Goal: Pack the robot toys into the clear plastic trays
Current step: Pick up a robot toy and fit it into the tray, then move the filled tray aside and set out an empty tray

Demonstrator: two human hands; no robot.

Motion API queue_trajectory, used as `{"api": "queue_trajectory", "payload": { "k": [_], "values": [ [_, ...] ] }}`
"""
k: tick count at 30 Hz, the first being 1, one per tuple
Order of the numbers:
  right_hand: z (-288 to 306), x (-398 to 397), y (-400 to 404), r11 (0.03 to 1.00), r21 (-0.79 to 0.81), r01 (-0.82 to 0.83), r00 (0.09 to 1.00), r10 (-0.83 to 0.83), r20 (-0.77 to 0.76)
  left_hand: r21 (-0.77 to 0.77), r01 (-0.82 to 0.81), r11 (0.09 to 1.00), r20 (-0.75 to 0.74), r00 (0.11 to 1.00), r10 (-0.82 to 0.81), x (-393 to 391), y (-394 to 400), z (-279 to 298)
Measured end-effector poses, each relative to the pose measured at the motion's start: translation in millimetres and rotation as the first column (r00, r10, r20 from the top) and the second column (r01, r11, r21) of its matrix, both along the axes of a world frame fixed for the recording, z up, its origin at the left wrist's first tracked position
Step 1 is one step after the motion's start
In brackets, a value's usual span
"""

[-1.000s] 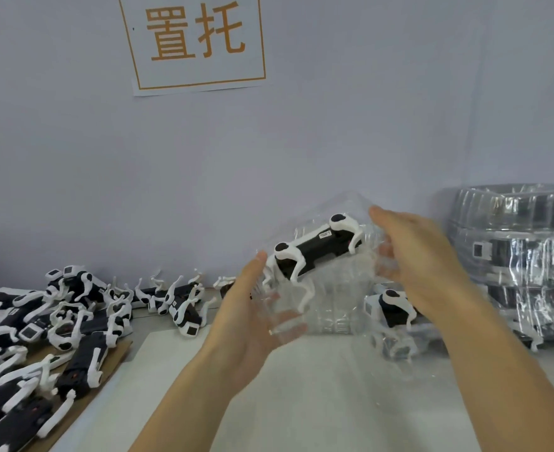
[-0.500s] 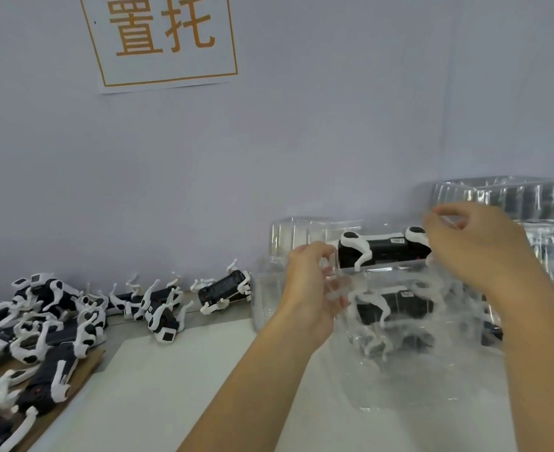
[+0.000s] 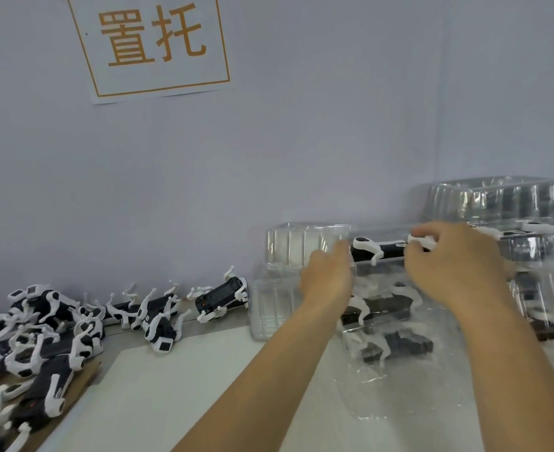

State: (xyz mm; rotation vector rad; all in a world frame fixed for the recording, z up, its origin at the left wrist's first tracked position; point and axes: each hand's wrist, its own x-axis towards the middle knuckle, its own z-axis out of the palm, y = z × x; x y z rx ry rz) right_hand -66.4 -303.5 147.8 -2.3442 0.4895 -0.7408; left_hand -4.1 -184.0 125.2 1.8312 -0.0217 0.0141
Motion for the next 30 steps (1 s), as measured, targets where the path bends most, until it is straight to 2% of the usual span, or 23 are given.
{"api": "queue_trajectory", "payload": {
  "k": [2, 4, 5, 7, 8, 10, 13, 17, 20, 22, 23, 25, 26, 27, 28, 30],
  "values": [
    [-2.7, 4.3, 0.2, 1.0, -0.015, 0.007, 1.0, -0.008, -0.009, 0.217, -0.061, 0.974, 0.088, 0.995, 0.042, 1.4, 3.3, -3.4],
    [-4.8, 6.7, 1.0, 0.999, -0.032, 0.014, 1.0, -0.014, -0.014, 0.309, -0.127, 0.942, 0.135, 0.987, 0.089, -0.1, 9.6, -9.4],
    [-5.6, 7.3, 1.3, 0.999, -0.033, 0.016, 1.0, -0.016, -0.01, 0.264, -0.11, 0.958, 0.115, 0.99, 0.082, -0.4, 13.8, -14.3],
    [-6.1, 8.2, 2.0, 0.999, -0.04, 0.02, 1.0, -0.02, 0.003, 0.015, -0.022, 1.0, -0.003, 1.0, 0.022, -3.1, 20.6, -21.6],
    [-5.9, 8.1, 2.8, 0.999, -0.048, 0.022, 1.0, -0.021, 0.009, -0.118, 0.009, 0.993, -0.076, 0.997, -0.018, -5.0, 22.2, -23.8],
    [-5.2, 8.4, 4.7, 0.998, -0.065, 0.018, 0.999, -0.016, 0.032, -0.239, 0.038, 0.97, -0.156, 0.985, -0.077, -6.7, 21.2, -26.2],
    [-3.5, 9.6, 7.5, 0.995, -0.091, 0.029, 0.997, -0.022, 0.08, -0.266, 0.083, 0.96, -0.112, 0.987, -0.116, -10.2, 12.9, -22.1],
    [-4.0, 10.1, 11.7, 0.991, -0.132, 0.034, 0.996, -0.023, 0.088, -0.148, 0.144, 0.978, -0.034, 0.988, -0.15, -13.9, 8.6, -19.0],
    [-4.5, 10.7, 11.8, 0.99, -0.143, 0.019, 0.998, -0.009, 0.068, -0.213, 0.173, 0.961, -0.029, 0.983, -0.184, -13.2, 16.8, -21.9],
    [-3.5, 11.4, 10.8, 0.991, -0.129, 0.02, 0.997, -0.01, 0.076, -0.205, 0.109, 0.973, 0.071, 0.993, -0.097, -6.7, 25.9, -24.7],
    [-3.3, 11.0, 10.7, 0.991, -0.129, 0.022, 0.997, -0.012, 0.076, -0.152, 0.019, 0.988, 0.176, 0.984, 0.009, 0.2, 31.3, -25.0],
    [-3.6, 10.3, 12.3, 0.991, -0.134, 0.028, 0.996, -0.016, 0.09, 0.052, -0.234, 0.971, 0.444, 0.876, 0.187, 22.3, 45.4, -18.8],
    [-4.2, 10.8, 13.1, 0.991, -0.133, 0.029, 0.995, -0.016, 0.099, 0.164, -0.286, 0.944, 0.538, 0.828, 0.157, 36.3, 52.4, -13.2],
    [-5.2, 11.5, 13.8, 0.991, -0.134, 0.028, 0.995, -0.015, 0.097, 0.296, -0.278, 0.914, 0.586, 0.808, 0.056, 51.3, 58.6, -6.4],
    [-6.1, 12.5, 14.5, 0.99, -0.138, 0.025, 0.996, -0.013, 0.089, 0.442, -0.235, 0.866, 0.582, 0.81, -0.077, 66.0, 64.2, 0.5],
    [-6.6, 15.1, 15.5, 0.988, -0.152, 0.022, 0.995, -0.007, 0.097, 0.719, -0.138, 0.682, 0.451, 0.839, -0.305, 90.2, 70.0, 11.1]
  ]
}}
